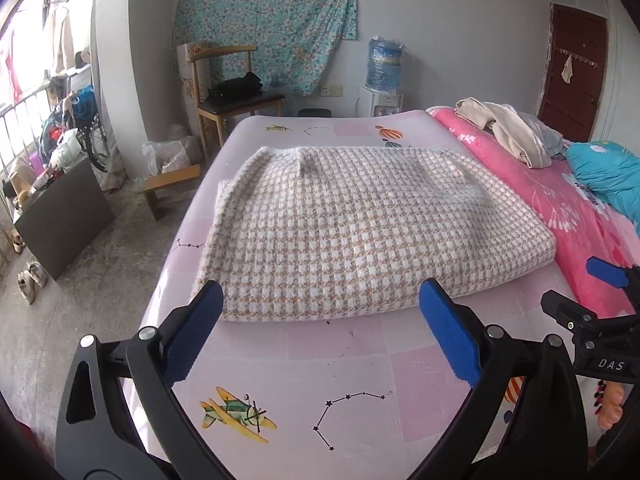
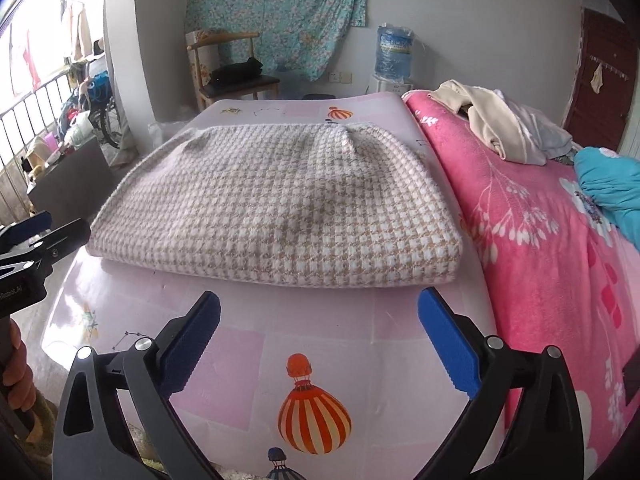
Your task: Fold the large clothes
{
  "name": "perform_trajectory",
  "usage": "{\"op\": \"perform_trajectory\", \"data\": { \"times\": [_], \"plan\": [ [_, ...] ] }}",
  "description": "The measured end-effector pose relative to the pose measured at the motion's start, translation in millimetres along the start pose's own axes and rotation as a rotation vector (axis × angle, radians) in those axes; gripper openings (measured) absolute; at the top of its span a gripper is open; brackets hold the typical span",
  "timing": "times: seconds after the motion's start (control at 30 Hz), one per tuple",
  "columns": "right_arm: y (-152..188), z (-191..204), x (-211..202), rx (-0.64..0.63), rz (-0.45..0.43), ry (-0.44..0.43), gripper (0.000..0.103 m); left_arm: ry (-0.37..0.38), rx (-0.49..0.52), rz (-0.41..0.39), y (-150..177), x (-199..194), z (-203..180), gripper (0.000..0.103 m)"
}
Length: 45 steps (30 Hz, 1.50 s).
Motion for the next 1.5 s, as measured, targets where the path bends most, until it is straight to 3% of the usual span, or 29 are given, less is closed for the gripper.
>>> {"op": "perform_trajectory", "data": {
  "times": [0.27,0.37,0.67,0.97,1.5],
  "plan": [
    [-3.3,10.2,-17.9,-0.042,-0.091,0.074,0.097,-0.119,-0.002,0.001,-7.3,-9.2,-6.3,0.095],
    [-3.4,11.8,-18.8,-0.055,-0.111,0.108,0.097,-0.092,-0.014,0.032,-9.0,-4.1,-8.5,0.095],
    [-3.4,-2.2,2.3,0.043,0.012,0.038,0.097,-0.111,-0.034,0.162,3.5,20.5,-23.6,0.095],
    [-0.2,6.0,20.3,0.027,0.064,0.042,0.097,-0.08,-0.038,0.255,15.3,38.6,-32.7,0.095],
    [5.5,8.4,28.1,-0.002,0.091,0.075,0.097,-0.081,-0.019,0.268,16.4,40.7,-37.5,0.095]
  ]
}}
Point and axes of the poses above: each gripper's, at about its wrist camera, not at the fingertips, and x roughly the way its jaws point, z to its left, y to its underside, the point moved 1 cm from there along x, roughly the way its jaws point, and after that the axes turned 14 degrees about x, right-handed, at the moved point
